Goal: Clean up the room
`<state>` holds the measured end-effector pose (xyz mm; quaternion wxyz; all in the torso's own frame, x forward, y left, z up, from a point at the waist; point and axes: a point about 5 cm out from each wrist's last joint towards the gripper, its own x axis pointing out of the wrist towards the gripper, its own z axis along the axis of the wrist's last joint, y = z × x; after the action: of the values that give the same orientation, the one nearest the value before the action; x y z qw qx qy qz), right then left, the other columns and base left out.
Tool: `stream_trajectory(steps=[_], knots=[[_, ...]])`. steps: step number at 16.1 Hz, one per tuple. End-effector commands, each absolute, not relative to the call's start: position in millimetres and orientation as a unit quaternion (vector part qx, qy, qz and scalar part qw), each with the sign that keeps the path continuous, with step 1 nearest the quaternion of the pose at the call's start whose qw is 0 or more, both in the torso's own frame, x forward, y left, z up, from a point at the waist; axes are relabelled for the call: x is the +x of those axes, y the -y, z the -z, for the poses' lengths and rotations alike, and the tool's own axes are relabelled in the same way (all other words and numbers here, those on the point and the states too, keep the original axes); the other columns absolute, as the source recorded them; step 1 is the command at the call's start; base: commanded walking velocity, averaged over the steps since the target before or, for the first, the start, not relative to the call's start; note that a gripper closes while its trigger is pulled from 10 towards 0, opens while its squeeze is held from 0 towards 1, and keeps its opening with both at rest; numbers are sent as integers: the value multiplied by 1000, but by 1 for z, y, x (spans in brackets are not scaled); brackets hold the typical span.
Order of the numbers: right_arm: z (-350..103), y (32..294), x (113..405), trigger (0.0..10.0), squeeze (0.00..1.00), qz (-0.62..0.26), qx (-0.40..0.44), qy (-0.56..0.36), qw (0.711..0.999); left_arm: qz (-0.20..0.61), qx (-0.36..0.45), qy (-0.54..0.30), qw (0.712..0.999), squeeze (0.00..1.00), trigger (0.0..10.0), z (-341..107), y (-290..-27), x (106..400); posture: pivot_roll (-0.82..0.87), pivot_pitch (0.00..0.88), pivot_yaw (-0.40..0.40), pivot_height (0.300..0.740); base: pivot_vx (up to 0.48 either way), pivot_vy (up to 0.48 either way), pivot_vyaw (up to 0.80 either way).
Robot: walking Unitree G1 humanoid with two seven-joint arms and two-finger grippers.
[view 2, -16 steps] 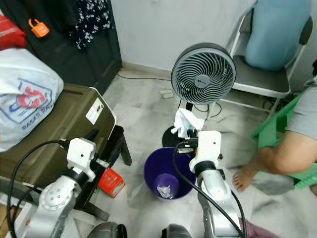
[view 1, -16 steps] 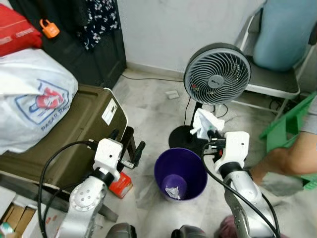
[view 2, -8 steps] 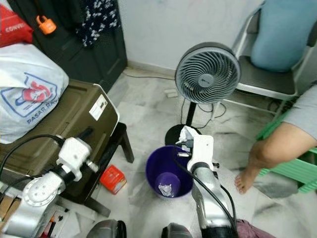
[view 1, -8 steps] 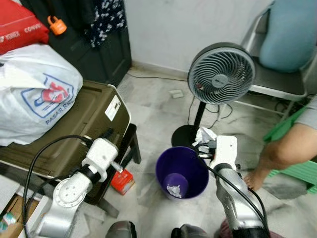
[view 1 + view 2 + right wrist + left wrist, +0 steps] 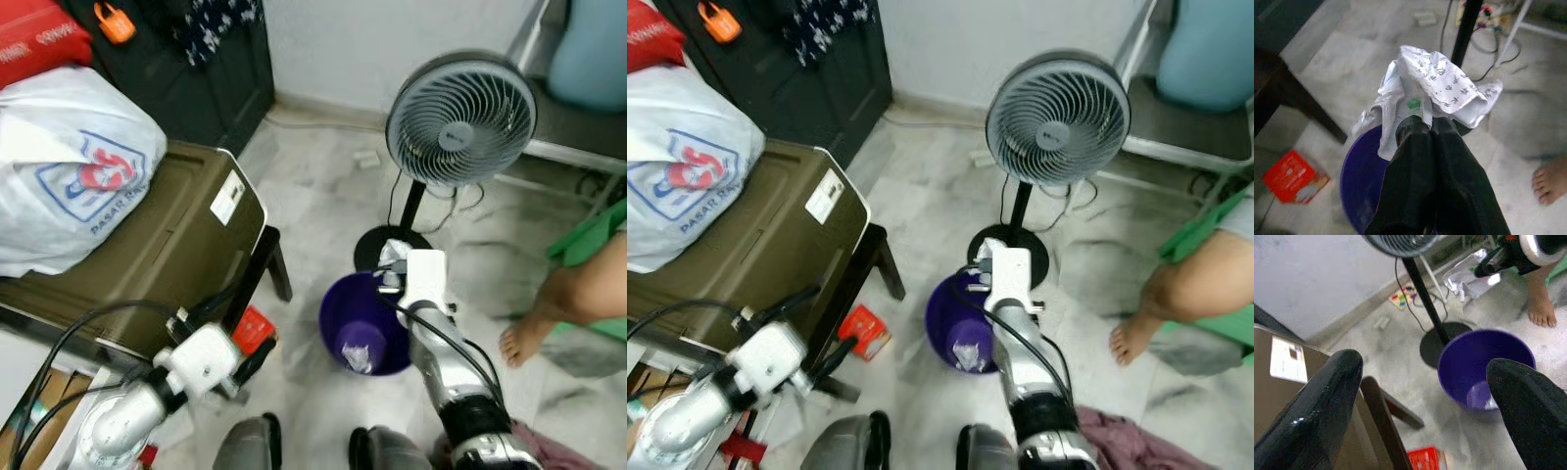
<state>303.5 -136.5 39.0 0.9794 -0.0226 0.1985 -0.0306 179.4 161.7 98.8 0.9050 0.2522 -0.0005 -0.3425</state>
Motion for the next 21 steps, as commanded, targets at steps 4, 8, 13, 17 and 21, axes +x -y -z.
stream_trajectory(steps=[4, 8, 13, 17, 21], knots=[[-20, 134, 304, 10000, 0, 54, 7, -232, 971, 337, 256, -16, 906, 0, 10000, -96, -161, 175, 284, 307, 102, 740, 0, 0, 0], [-3, 139, 297, 10000, 0, 93, 7, -270, 958, 330, 247, -35, 910, 0, 10000, -67, -145, 191, 290, 340, 111, 740, 0, 0, 0], [-3, 143, 299, 10000, 753, 102, -3, -262, 960, 328, 246, -11, 912, 0, 10000, -93, -155, 181, 267, 343, 106, 740, 0, 0, 0], [-5, 145, 302, 10000, 831, 99, -9, -251, 963, 315, 245, -5, 917, 0, 10000, -96, -158, 181, 267, 336, 98, 740, 0, 0, 0], [-20, 137, 313, 10000, 1000, 80, -1, -200, 976, 307, 239, -4, 921, 0, 10000, -103, -158, 180, 265, 321, 96, 740, 0, 0, 0]])
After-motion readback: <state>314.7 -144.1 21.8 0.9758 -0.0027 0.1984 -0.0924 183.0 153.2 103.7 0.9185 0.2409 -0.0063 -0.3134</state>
